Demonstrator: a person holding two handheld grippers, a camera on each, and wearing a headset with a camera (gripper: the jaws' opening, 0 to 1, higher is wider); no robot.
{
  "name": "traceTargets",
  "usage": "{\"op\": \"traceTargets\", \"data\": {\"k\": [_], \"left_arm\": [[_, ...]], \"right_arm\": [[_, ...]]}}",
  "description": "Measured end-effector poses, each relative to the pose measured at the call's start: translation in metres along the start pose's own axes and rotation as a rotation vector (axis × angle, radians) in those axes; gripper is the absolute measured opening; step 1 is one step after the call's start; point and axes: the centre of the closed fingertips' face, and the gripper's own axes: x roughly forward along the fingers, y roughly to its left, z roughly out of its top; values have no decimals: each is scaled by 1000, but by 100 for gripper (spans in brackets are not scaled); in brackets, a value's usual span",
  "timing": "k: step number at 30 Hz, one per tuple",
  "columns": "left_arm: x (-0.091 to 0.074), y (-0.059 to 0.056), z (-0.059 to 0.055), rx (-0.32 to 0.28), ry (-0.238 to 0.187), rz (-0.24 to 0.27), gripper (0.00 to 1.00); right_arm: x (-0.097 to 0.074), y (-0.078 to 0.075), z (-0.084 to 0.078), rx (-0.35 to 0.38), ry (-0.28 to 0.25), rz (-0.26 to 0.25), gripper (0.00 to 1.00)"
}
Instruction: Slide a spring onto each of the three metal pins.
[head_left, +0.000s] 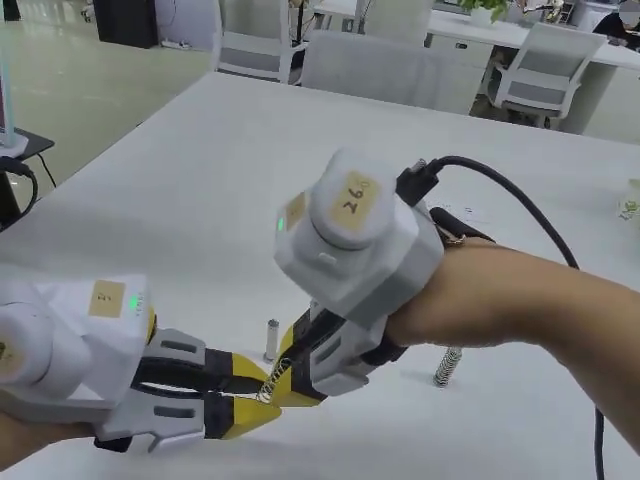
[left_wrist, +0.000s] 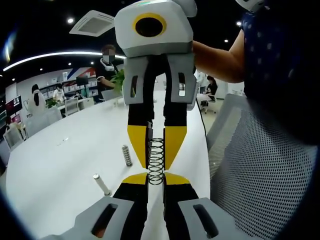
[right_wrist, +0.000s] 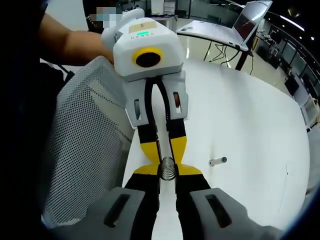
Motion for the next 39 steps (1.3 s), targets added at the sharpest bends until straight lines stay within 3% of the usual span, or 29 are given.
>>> {"op": "traceTargets", "data": {"k": [17, 26, 39], "left_arm": [[3, 0, -3, 10, 12, -10, 3], [1, 0, -8, 2, 15, -7, 8], [-5, 7, -16, -36, 17, 48, 26]], "right_arm": [[3, -1, 1, -25, 31, 2, 8], [3, -3, 1, -40, 44, 2, 8], [3, -8, -4, -32, 57, -5, 8]]}}
